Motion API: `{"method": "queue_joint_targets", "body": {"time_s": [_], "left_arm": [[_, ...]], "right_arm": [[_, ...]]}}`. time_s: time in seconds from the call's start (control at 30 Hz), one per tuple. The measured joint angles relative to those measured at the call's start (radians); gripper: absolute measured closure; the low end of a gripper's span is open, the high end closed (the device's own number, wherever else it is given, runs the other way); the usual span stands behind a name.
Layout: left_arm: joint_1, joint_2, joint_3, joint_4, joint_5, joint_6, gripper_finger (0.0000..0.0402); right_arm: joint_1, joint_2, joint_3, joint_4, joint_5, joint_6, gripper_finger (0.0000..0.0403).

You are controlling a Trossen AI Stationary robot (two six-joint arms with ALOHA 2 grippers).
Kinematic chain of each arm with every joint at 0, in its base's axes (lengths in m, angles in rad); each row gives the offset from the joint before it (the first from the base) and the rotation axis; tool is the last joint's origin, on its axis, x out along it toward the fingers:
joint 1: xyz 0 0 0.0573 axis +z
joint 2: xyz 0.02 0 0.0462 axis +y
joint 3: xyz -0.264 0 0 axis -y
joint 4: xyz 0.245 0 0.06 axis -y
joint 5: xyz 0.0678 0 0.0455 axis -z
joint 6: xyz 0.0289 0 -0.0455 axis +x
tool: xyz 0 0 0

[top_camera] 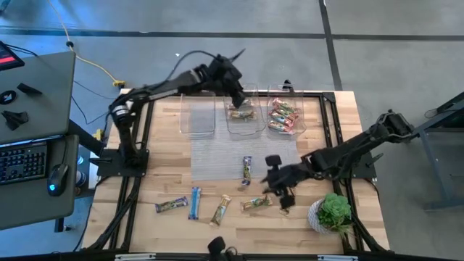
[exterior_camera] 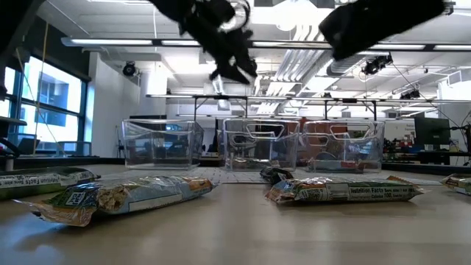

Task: Pick and place Granola Bars by type
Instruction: Put the orange granola bar into the middle transparent bin

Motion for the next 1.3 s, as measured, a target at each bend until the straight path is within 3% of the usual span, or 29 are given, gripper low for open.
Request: {"method": "queue_joint_targets", "body": {"time_s": [0.23,0.43,0.63,0.73,0.93,1.3], "left_arm": [[-0.072,-0.157,0.047,-0.142,0.037,0.026,0.0227],[-0.179,-0.238,0.047,-0.212,-0.047,0.034,0.0227],[-0.277,-0.262,0.047,-0.281,-0.078,0.034,0.0227],[-0.314,-0.261,0.046,-0.299,-0.078,0.036,0.0227],[-0.376,-0.261,0.046,-0.301,-0.068,0.06,0.0227],[-0.412,-0.277,0.046,-0.299,-0.068,0.06,0.0227]], "right_arm": [[0.143,0.117,-0.001,-0.061,-0.071,-0.107,0.0263],[0.171,0.273,-0.001,0.213,0.191,-0.026,0.0263],[0.136,0.388,0.0,0.308,0.028,0.101,0.0263],[0.137,0.43,0.0,0.352,0.038,0.074,0.0263],[0.122,0.438,0.0,0.367,0.148,0.112,0.0245],[0.123,0.439,0.001,0.362,0.142,0.109,0.018]]}}
